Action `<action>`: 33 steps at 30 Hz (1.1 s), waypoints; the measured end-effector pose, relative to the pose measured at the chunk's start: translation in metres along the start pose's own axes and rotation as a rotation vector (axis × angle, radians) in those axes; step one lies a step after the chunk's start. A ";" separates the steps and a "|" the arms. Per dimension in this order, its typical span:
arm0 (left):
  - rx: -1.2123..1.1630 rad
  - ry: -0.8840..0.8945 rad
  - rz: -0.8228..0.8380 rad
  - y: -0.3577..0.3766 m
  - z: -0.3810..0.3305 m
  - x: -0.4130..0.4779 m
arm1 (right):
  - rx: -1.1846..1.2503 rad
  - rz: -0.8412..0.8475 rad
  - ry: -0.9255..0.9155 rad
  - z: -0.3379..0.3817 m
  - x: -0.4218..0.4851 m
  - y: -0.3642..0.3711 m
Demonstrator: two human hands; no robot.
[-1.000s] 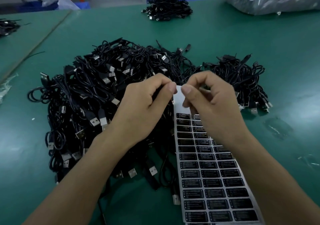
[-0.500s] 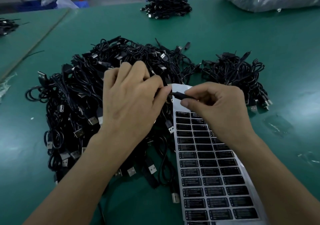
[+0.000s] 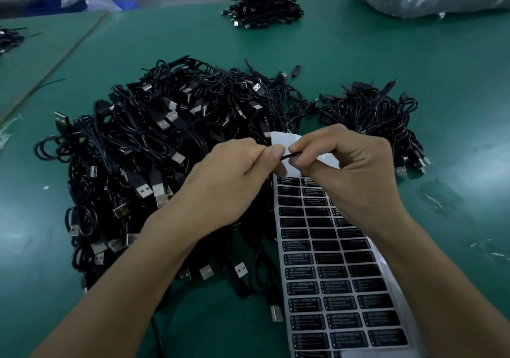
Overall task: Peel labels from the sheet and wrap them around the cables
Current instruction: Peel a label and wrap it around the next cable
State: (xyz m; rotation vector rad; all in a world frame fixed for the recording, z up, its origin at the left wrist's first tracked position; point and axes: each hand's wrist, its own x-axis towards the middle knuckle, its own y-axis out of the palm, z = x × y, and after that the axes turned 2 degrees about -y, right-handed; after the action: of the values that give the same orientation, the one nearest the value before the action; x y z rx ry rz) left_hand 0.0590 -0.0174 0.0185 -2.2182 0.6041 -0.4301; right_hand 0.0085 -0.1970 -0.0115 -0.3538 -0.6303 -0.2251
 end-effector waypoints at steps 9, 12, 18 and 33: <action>-0.088 -0.045 -0.193 0.020 0.006 -0.001 | -0.319 -0.123 0.278 -0.011 -0.004 0.002; -0.130 -0.134 -0.197 0.025 0.008 0.000 | -0.280 -0.112 0.378 -0.016 -0.007 0.004; -0.035 -0.169 -0.224 0.028 0.011 0.003 | -0.090 -0.123 0.408 -0.018 -0.007 0.005; -0.269 -0.149 -0.233 0.024 0.015 0.008 | -0.264 -0.120 0.206 -0.009 -0.012 0.014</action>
State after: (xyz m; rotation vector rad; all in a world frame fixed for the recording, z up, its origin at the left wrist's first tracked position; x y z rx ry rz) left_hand 0.0659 -0.0266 -0.0091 -2.5642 0.3406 -0.3106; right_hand 0.0082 -0.1866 -0.0286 -0.5399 -0.4192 -0.4566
